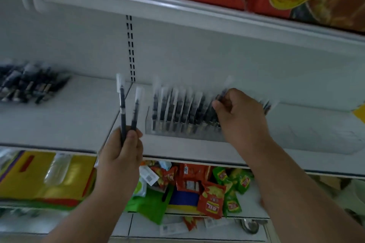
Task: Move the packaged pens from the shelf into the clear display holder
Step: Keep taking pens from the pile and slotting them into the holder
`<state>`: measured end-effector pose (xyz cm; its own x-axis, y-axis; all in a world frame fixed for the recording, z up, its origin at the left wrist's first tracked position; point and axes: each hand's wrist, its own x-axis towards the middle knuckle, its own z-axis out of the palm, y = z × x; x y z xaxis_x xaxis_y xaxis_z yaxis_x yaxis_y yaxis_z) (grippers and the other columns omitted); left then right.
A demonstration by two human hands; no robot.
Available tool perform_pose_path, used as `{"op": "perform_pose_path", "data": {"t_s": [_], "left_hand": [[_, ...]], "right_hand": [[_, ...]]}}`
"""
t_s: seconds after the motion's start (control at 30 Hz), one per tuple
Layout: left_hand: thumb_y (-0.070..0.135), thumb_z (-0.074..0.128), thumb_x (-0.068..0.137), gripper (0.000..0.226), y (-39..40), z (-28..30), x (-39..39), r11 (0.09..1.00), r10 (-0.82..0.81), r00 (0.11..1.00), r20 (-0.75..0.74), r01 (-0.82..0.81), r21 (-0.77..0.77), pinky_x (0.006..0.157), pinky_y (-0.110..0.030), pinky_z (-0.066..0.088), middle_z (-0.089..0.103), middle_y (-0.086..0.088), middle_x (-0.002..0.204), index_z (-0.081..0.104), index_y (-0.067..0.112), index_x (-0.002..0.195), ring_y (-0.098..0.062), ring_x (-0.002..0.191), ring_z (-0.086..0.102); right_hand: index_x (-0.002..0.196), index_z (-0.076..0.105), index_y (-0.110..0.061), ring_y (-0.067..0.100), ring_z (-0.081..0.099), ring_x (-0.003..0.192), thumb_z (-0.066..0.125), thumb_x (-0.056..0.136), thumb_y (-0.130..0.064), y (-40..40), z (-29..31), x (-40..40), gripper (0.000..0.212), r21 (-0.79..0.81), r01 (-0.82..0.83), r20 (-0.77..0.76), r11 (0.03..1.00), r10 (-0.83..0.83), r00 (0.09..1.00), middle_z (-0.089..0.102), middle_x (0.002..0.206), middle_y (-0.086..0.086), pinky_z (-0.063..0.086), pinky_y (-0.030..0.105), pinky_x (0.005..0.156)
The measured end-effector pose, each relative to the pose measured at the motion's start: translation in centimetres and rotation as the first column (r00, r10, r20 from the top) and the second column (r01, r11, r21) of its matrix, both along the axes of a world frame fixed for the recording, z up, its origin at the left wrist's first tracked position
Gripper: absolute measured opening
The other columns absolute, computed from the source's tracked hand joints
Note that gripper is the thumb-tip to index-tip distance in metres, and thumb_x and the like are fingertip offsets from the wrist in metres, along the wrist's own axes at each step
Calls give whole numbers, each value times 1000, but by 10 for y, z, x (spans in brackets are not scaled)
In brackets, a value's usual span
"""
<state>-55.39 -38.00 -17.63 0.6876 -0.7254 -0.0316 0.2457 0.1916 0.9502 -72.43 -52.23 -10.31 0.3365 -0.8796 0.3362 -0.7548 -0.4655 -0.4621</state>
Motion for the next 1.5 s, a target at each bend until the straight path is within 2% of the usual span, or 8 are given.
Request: {"op": "perform_pose_path", "data": {"t_s": [0.23,0.4,0.6,0.7,0.87,1.0,1.23,1.5], "left_hand": [[7,39,103,23,5,0,-22,1000,-12,999,44,11,17,50,-24,29,42,11,57,57,11,89,-6,49,36],[8,39,103,23,7,2,-34,1000,-26,999,22,26,-17,49,-20,33,42,8,60,58,11,89,-7,52,36],[24,48,100,20,0,-2,-62,977,-211,965,155,211,20,47,-23,32,43,8,58,61,22,85,-10,51,36],[9,41,102,19,-4,1,-73,960,-278,953,123,281,-7,46,-20,30,38,2,59,57,6,93,-11,52,33],[6,39,102,22,-5,-4,-65,977,-210,972,108,211,7,44,-20,28,37,3,57,52,6,85,-10,50,31],[3,37,102,27,-2,-6,-64,977,-210,969,127,213,-7,44,-19,28,36,4,58,45,9,77,-11,50,29],[7,38,103,46,2,-4,-59,976,-215,965,149,217,-2,46,-23,27,37,6,58,54,29,66,-10,51,31],[9,40,102,30,7,-3,-57,980,-198,967,161,194,38,47,-24,29,40,7,58,51,19,76,-9,51,33]], "right_hand": [[71,46,-24,13,54,65,56,95,-45,-5,-30,5,34,115,30,-150,993,-12,989,55,68,-4,46,30,59],[75,60,-23,6,56,61,65,85,-54,8,-32,-9,33,37,-20,128,999,15,992,59,67,-9,49,27,55],[81,66,-23,3,54,58,61,88,-48,42,-9,7,26,290,-442,421,849,302,855,59,62,-12,52,28,60],[77,63,-11,13,52,53,61,94,-29,44,-8,2,26,309,-429,495,849,242,834,56,57,5,55,40,63],[82,63,-10,8,53,49,58,96,-28,23,12,-35,23,124,-88,667,988,-17,745,59,60,7,45,21,49],[81,64,-27,11,64,59,60,95,-31,-1,13,-44,16,-76,9,556,997,35,831,64,66,-8,52,27,58],[78,59,-21,12,59,61,58,96,-34,-5,-10,-28,23,-75,-85,278,993,103,955,61,66,-3,50,28,57],[75,53,-18,7,47,54,55,97,-38,-7,-14,-13,30,-5,5,110,1000,-4,994,51,61,-6,36,22,50]]}}
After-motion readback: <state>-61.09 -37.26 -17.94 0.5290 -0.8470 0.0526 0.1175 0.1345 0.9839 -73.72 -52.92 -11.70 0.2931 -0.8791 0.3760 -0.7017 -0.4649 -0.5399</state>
